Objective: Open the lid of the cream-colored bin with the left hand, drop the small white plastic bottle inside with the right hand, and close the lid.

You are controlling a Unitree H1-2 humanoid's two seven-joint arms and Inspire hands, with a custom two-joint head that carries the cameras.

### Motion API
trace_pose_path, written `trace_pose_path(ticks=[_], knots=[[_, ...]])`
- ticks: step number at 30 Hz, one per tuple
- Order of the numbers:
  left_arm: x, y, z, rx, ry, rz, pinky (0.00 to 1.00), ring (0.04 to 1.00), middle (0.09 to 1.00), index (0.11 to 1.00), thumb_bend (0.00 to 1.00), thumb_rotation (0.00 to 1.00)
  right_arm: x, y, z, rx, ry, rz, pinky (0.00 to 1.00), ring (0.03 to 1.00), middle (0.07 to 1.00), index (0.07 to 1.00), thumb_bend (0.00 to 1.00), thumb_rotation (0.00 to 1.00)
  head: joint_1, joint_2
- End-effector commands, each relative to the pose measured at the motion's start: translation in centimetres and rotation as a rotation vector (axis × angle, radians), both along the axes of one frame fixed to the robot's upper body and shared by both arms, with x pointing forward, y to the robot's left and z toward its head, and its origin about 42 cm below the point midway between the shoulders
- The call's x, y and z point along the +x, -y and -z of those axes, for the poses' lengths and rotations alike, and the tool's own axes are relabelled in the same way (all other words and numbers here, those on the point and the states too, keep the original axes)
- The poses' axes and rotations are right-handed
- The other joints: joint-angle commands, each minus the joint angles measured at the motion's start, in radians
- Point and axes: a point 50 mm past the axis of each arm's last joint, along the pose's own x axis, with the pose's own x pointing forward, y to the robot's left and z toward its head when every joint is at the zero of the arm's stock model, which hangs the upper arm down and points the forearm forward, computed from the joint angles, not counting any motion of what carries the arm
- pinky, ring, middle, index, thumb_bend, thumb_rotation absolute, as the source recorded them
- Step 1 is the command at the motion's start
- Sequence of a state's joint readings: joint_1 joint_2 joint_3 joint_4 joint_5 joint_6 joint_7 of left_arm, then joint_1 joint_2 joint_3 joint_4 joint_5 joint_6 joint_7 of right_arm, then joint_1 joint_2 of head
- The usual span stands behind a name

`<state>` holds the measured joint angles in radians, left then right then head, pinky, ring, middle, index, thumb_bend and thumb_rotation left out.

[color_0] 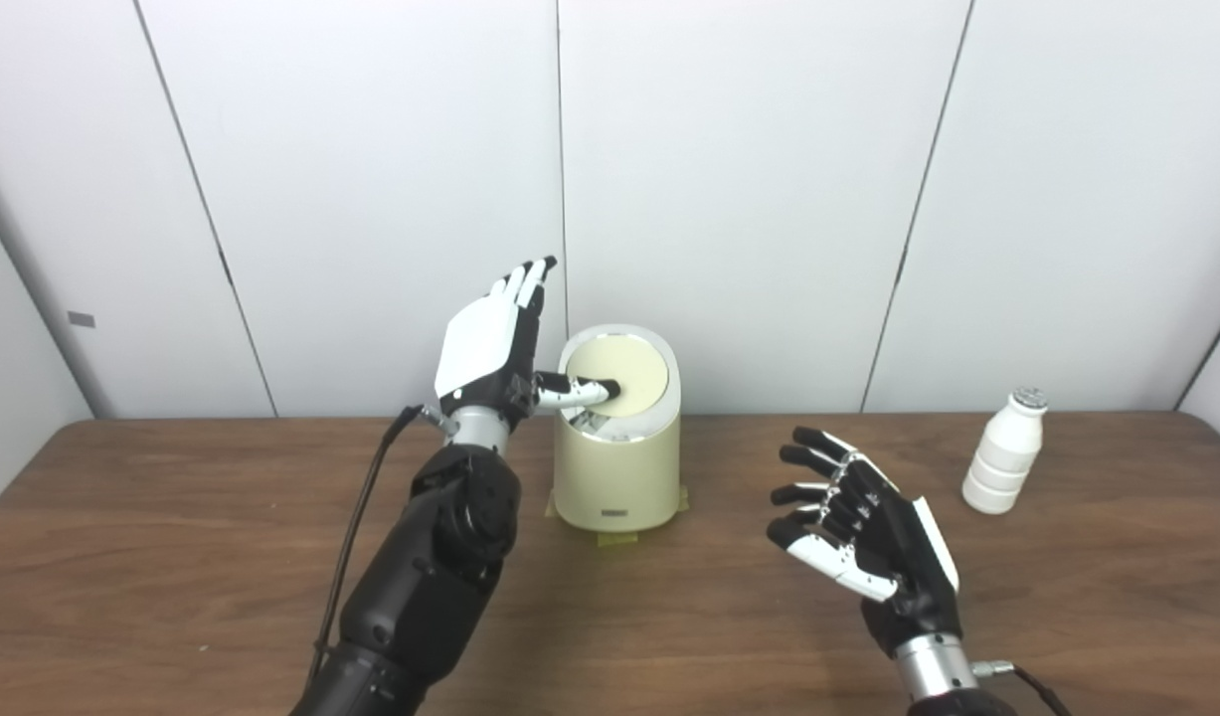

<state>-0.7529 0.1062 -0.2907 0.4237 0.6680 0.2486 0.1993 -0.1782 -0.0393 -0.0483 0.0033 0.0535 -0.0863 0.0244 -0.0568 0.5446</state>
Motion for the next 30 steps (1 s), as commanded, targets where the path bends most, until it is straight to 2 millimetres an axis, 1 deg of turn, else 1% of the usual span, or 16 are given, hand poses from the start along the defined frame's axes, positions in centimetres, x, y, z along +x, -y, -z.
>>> trace_pose_path(ticks=[1,4,6,8,11,14,17,19,23,26,30], knots=[[0.7,1.6,-3.3,0.025,0.116,0.031,1.0,1.0,1.0,1.0,0.87,0.17,0.7,-0.7,-2.6,0.013,0.11,-0.016,0.44,0.579,0.747,0.76,0.68,0.28,-0.001,0.003],[0.7,2.0,-2.9,0.087,0.123,0.023,1.0,1.0,1.0,1.0,0.89,0.18,0.7,-0.8,-2.6,0.017,0.11,-0.016,0.44,0.579,0.746,0.755,0.69,0.28,-0.002,0.005],[0.7,2.2,-2.7,0.135,0.133,0.018,1.0,1.0,1.0,1.0,0.89,0.18,0.6,-0.8,-2.7,0.019,0.11,-0.019,0.45,0.578,0.746,0.755,0.69,0.28,-0.002,0.006],[0.6,2.3,-2.7,0.215,0.164,0.005,1.0,1.0,1.0,1.0,0.89,0.17,0.6,-0.9,-2.7,0.018,0.112,-0.018,0.44,0.577,0.745,0.753,0.69,0.28,-0.001,0.007],[0.6,2.4,-2.8,0.361,0.196,-0.007,1.0,1.0,1.0,1.0,0.9,0.13,0.7,-0.8,-2.7,0.018,0.113,-0.019,0.44,0.571,0.739,0.752,0.7,0.28,0.001,0.008],[0.5,2.3,-3.3,0.502,0.169,-0.006,1.0,1.0,1.0,1.0,0.9,0.1,0.8,-0.7,-2.7,0.017,0.113,-0.018,0.44,0.567,0.736,0.752,0.68,0.27,0.004,0.008],[0.2,2.4,-3.9,0.621,0.115,-0.007,1.0,1.0,1.0,1.0,0.94,0.08,0.7,-0.7,-2.7,0.016,0.11,-0.018,0.44,0.574,0.74,0.755,0.69,0.29,0.005,0.009],[0.0,2.4,-4.2,0.683,0.092,-0.012,1.0,1.0,1.0,1.0,0.97,0.11,0.7,-0.7,-2.8,0.016,0.108,-0.017,0.44,0.578,0.743,0.757,0.7,0.29,0.005,0.009],[-0.4,2.2,-4.6,0.745,0.051,-0.016,1.0,1.0,1.0,1.0,0.97,0.07,0.8,-0.7,-2.6,0.015,0.11,-0.016,0.44,0.578,0.744,0.755,0.69,0.28,0.01,0.008],[-0.5,2.0,-4.7,0.779,0.025,-0.022,1.0,1.0,1.0,1.0,1.0,0.08,0.9,-0.6,-2.5,0.018,0.108,-0.018,0.45,0.581,0.747,0.757,0.7,0.3,0.01,0.008],[-0.7,1.8,-4.9,0.804,-0.009,-0.027,1.0,1.0,1.0,1.0,1.0,0.1,0.9,-0.7,-2.5,0.023,0.106,-0.019,0.44,0.582,0.748,0.757,0.7,0.29,0.011,0.008]])
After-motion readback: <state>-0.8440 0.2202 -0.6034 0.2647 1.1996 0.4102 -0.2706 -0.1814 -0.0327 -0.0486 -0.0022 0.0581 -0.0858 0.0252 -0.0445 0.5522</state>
